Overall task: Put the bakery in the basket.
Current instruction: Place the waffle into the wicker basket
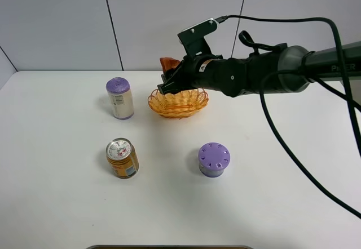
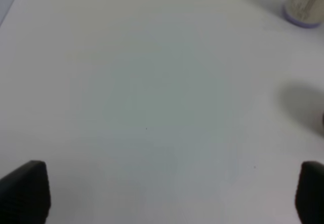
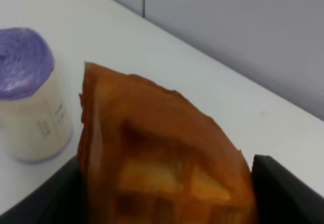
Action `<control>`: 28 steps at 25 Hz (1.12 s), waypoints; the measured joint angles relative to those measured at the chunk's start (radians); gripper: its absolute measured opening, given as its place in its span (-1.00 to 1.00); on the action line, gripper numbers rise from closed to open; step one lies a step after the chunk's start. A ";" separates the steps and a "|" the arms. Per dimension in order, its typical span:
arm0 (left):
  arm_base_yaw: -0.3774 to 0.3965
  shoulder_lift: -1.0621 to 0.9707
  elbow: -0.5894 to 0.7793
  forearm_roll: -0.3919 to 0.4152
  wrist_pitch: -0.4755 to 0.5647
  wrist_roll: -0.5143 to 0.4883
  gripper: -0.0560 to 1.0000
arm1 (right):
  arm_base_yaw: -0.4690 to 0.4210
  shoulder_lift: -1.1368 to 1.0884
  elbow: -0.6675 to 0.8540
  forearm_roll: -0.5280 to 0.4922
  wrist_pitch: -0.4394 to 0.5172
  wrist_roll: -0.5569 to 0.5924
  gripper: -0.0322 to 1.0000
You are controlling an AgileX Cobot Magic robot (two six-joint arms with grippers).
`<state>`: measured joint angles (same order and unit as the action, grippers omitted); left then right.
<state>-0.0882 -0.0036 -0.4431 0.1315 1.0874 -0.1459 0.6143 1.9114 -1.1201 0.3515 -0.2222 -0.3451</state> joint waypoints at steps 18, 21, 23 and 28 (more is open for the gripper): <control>0.000 0.000 0.000 0.000 0.000 0.000 0.97 | -0.071 0.178 -0.146 -0.002 -0.022 0.000 0.27; 0.000 0.000 0.000 0.000 0.000 0.000 0.97 | -0.071 0.211 -0.180 -0.005 0.007 0.000 0.27; 0.000 0.000 0.000 0.000 0.000 0.000 0.97 | -0.071 0.230 -0.182 -0.005 0.019 0.000 0.27; 0.000 0.000 0.000 0.000 0.000 0.000 0.97 | -0.071 0.274 -0.182 -0.005 0.041 0.000 0.27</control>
<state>-0.0882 -0.0036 -0.4431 0.1315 1.0874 -0.1459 0.5437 2.1850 -1.3022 0.3461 -0.1813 -0.3451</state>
